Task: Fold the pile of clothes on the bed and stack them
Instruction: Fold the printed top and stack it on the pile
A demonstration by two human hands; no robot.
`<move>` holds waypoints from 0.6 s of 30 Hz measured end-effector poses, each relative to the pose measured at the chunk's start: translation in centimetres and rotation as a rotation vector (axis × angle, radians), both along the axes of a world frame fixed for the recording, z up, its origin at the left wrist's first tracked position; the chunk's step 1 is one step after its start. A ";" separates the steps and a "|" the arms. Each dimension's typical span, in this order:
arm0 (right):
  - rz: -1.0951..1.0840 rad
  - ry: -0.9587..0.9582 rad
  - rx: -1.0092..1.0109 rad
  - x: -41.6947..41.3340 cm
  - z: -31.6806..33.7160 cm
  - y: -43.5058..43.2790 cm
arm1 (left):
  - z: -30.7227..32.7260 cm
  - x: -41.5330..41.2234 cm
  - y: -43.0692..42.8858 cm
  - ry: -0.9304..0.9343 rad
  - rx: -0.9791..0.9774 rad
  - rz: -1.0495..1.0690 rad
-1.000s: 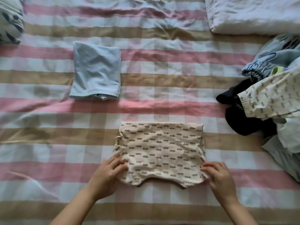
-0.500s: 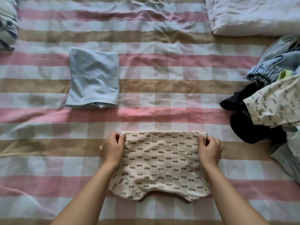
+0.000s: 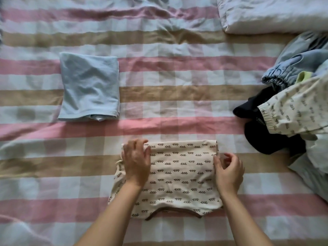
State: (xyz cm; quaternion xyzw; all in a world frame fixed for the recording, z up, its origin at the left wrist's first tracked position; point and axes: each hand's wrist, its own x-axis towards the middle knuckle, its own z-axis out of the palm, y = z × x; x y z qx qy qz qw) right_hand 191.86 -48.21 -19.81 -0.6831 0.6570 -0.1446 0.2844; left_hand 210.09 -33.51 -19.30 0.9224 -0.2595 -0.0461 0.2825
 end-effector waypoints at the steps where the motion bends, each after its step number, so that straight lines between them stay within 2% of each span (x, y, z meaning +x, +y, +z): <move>1: -0.011 0.012 0.015 -1.1 0.3 0.7 | 0.5 -1.5 -1.3 0.049 -0.066 -0.100; 3: -0.020 0.031 0.050 -3.3 0.5 2.2 | 1.0 -4.6 -3.9 0.191 -0.111 -0.225; 7: -0.067 0.069 0.106 -6.5 0.7 4.5 | 0.3 -9.7 -8.4 0.360 -0.012 -0.284; 14: -0.129 0.216 0.205 -7.0 0.5 6.5 | -0.3 -12.4 -12.1 0.332 0.075 -0.257; 18: -0.124 0.272 0.289 -6.5 0.6 7.0 | -1.1 -12.9 -13.0 0.343 0.246 -0.227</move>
